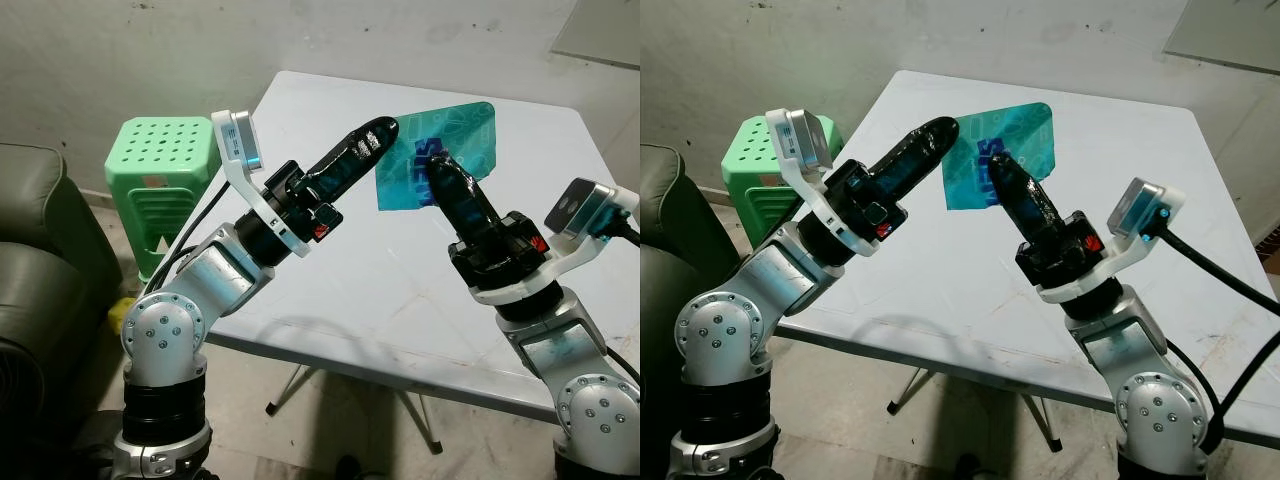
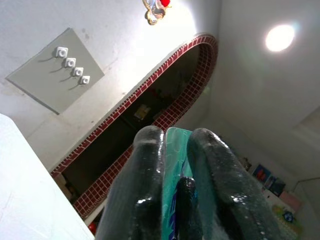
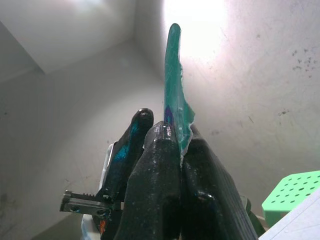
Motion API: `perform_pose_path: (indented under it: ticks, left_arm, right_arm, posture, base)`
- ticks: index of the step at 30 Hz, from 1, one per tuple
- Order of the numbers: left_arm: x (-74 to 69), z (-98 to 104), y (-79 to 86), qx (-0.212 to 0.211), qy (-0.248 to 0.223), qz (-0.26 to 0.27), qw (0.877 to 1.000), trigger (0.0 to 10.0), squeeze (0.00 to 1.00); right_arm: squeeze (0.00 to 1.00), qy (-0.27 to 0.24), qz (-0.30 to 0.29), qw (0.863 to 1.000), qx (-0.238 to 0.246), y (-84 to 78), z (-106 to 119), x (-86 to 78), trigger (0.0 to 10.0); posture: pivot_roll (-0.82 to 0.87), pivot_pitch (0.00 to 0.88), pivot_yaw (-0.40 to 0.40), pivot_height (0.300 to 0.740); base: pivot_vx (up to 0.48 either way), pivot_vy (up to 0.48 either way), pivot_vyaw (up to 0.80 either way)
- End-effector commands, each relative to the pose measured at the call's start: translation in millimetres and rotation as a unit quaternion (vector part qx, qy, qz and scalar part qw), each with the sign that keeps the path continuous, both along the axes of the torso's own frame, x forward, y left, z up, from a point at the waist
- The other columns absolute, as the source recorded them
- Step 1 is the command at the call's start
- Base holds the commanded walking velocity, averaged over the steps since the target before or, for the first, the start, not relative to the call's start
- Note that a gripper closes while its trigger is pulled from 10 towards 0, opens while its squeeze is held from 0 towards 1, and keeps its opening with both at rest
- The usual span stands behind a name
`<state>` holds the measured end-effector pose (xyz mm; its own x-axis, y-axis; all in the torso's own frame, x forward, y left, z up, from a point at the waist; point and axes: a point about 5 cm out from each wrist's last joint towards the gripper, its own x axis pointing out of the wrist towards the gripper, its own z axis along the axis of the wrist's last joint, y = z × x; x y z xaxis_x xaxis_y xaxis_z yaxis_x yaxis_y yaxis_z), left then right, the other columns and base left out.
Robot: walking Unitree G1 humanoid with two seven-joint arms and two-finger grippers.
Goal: Picking trash to rubbish bin
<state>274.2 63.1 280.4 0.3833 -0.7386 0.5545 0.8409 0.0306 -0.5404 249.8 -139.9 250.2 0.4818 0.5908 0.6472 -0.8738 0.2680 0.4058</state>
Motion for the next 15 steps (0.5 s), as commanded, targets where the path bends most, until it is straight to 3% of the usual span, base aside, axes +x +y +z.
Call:
perform_pose_path:
  ticks: [1,11,15]
  left_arm:
    - [-4.4,1.8,-1.1,0.004,-0.015,-0.003,1.000,10.0,1.00]
    - [-2.2,-0.3,0.9,0.008,-0.015,0.006,1.000,10.0,1.00]
    - [6.1,-6.2,4.6,0.029,-0.006,0.043,0.999,10.0,1.00]
  right_arm:
    - [0.00,-0.015,0.001,1.000,-0.002,-0.5,4.2,-4.0,0.0]
    - [0.00,-0.011,-0.004,1.000,-0.003,0.0,2.3,-2.3,0.0]
    - [0.00,0.001,-0.037,0.999,-0.008,-4.4,-0.7,3.0,0.0]
  posture:
    - [-0.07,0.127,-0.047,0.740]
    - [-0.07,0.113,-0.048,0.740]
    - [-0.07,0.104,-0.047,0.740]
  base:
    - [0.000,0.000,0.00]
    - [0.000,0.000,0.00]
    - [0.000,0.000,0.00]
